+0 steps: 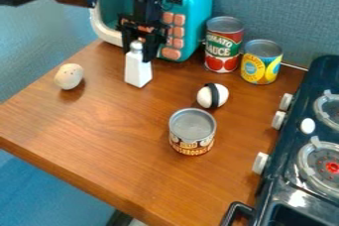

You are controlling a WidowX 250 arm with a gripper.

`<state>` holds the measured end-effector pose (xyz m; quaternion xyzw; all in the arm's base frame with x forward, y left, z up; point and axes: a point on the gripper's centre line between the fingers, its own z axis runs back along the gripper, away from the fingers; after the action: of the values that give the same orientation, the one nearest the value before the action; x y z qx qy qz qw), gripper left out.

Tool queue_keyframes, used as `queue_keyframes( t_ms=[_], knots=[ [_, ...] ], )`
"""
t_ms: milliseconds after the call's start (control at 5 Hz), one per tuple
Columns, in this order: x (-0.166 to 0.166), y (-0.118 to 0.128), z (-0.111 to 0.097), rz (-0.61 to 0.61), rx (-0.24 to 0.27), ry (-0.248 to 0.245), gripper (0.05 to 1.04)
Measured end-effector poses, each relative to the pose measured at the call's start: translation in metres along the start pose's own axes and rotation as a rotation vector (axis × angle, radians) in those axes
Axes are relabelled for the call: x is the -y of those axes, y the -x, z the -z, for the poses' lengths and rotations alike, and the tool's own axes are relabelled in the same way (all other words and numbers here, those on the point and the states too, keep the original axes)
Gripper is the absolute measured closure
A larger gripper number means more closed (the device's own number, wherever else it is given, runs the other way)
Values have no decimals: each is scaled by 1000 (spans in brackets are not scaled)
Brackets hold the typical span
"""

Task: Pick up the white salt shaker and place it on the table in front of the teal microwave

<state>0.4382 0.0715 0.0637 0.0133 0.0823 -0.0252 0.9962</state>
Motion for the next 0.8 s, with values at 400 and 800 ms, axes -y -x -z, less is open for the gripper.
queue_keyframes(
  t_ms=[400, 800],
  knots=[
    [0, 17, 5, -15, 35, -23, 383],
    [-4, 28, 8, -17, 36, -4, 79]
  ],
)
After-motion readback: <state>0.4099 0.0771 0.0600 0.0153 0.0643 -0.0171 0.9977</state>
